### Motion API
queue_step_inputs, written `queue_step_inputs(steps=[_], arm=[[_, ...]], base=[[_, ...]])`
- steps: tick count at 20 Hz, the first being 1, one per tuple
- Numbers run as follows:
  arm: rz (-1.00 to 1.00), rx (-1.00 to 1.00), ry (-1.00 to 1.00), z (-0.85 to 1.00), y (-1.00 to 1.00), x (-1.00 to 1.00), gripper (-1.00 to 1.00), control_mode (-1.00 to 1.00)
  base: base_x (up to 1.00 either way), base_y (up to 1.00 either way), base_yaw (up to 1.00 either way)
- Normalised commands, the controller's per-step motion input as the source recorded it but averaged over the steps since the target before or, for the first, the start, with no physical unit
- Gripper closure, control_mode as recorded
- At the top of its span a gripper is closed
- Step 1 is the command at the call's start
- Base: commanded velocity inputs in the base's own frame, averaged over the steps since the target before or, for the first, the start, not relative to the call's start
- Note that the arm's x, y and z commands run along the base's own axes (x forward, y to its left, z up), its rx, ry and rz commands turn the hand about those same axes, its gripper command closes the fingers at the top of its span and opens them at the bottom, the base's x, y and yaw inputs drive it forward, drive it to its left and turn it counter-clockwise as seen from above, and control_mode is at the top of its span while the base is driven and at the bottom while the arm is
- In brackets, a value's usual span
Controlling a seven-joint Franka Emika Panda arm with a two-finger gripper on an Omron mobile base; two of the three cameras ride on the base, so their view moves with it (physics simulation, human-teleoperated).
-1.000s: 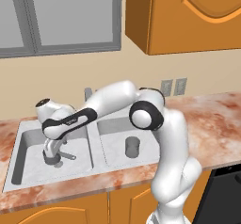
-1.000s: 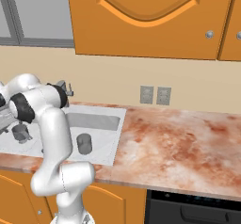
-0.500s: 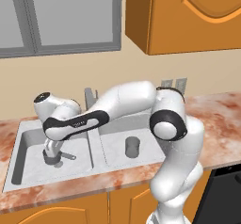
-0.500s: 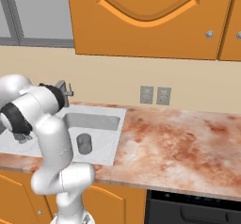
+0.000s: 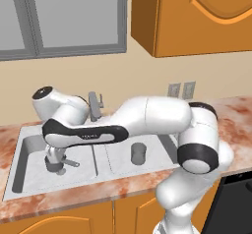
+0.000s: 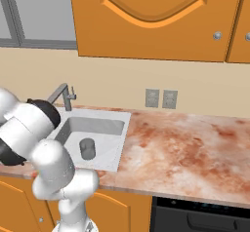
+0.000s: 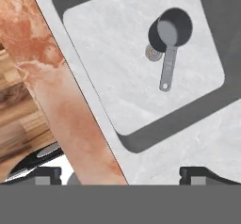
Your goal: Move any existing items from the left basin to the right basin for drying. Then move the measuring cup from the counter to the left basin of the sink for washing.
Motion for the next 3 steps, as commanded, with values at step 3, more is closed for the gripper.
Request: queue_step_inputs(steps=[3], arm=[[-0.02,0.0,-0.04,0.67,-0.06,-0.69,-1.0,-1.0]], base=[[0.0,0.0,0.0]])
